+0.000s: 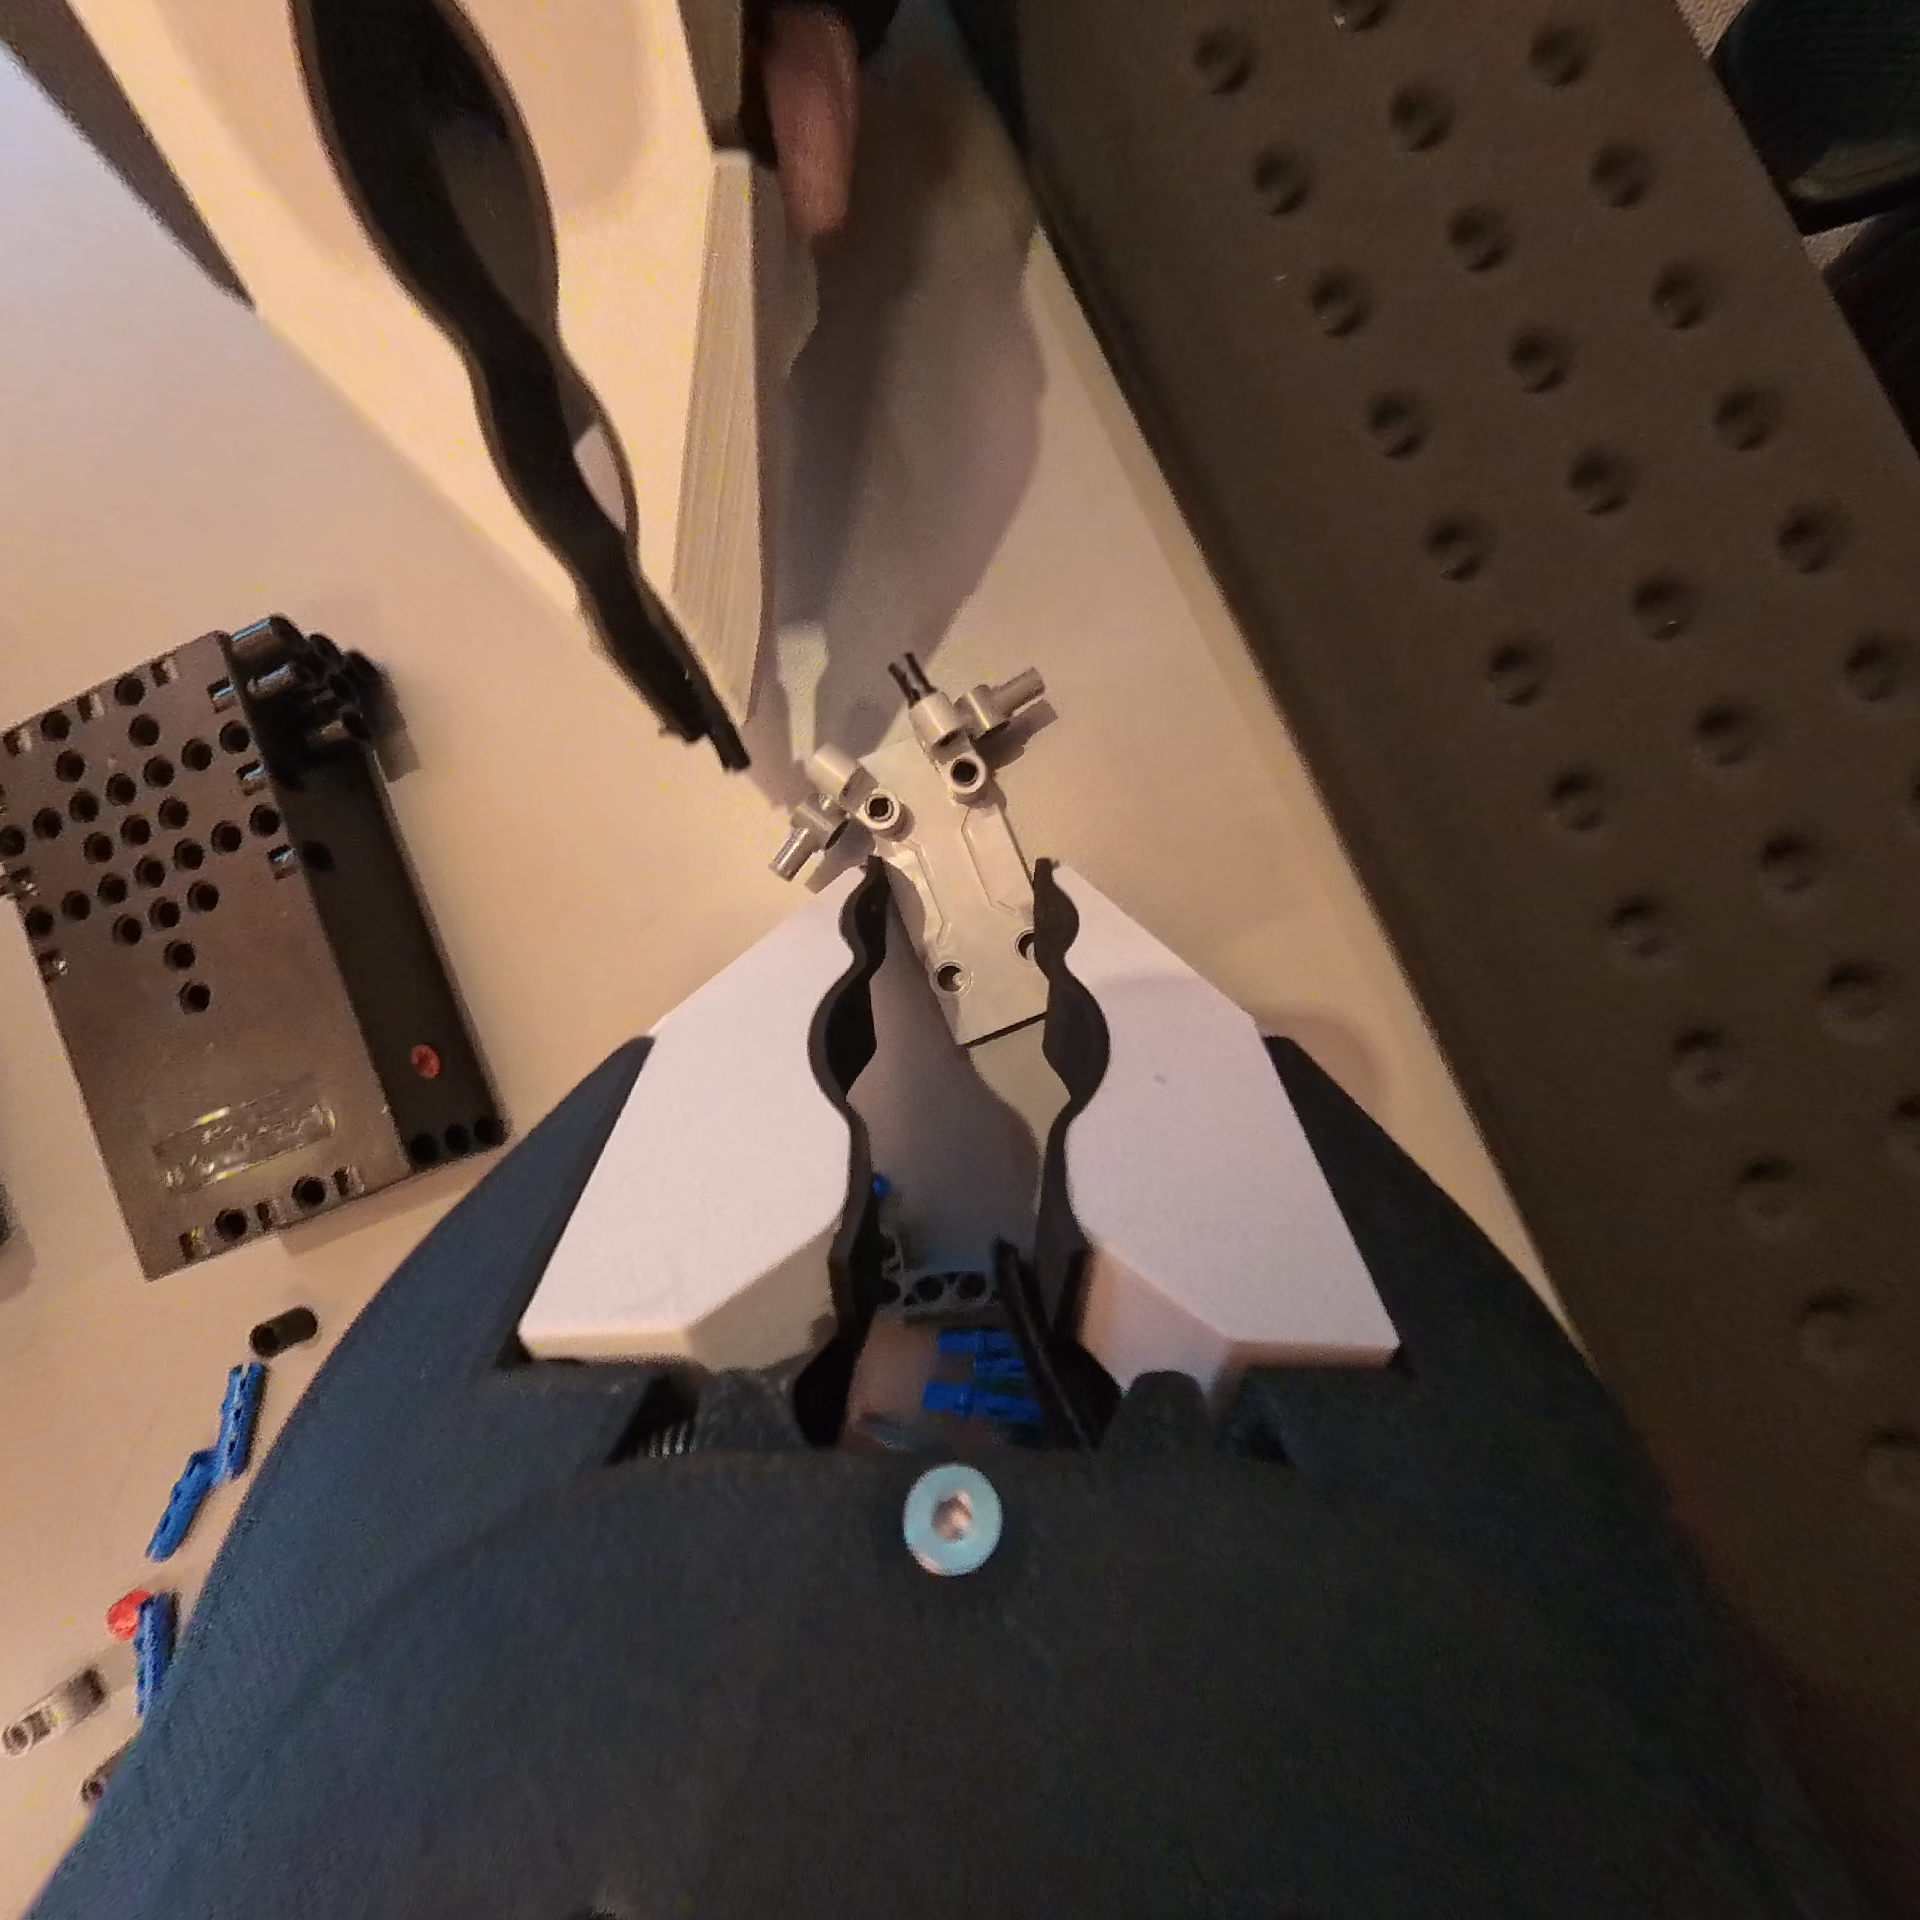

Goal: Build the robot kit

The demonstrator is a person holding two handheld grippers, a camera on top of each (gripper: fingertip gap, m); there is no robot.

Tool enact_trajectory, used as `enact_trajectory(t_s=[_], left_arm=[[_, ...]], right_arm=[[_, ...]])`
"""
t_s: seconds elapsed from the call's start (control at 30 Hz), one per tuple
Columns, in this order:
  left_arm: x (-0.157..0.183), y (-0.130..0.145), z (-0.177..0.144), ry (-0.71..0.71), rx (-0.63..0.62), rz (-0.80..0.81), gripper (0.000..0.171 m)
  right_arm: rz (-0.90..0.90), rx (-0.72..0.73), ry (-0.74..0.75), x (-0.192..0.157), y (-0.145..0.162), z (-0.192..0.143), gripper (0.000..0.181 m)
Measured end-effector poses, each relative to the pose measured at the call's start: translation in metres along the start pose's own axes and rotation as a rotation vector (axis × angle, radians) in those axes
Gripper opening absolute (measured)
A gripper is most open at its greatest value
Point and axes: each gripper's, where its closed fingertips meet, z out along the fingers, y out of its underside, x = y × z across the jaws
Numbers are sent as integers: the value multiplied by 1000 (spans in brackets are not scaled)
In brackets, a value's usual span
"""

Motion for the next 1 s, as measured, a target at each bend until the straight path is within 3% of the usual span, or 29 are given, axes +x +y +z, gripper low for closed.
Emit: enact_trajectory(t_s=[0.3,0.47,0.63,1.0], left_arm=[[-10,-1,-16,-16,49,-111,21],[-17,7,-12,-68,16,-149,15],[-17,-4,-12,-95,52,-199,16],[-31,-2,-9,-247,14,-234,8]], right_arm=[[53,50,-60,-3,-5,-1,3],[88,33,-77,-1,-1,5,3],[109,58,-78,2,-6,6,3],[113,12,-62,2,3,6,3]])
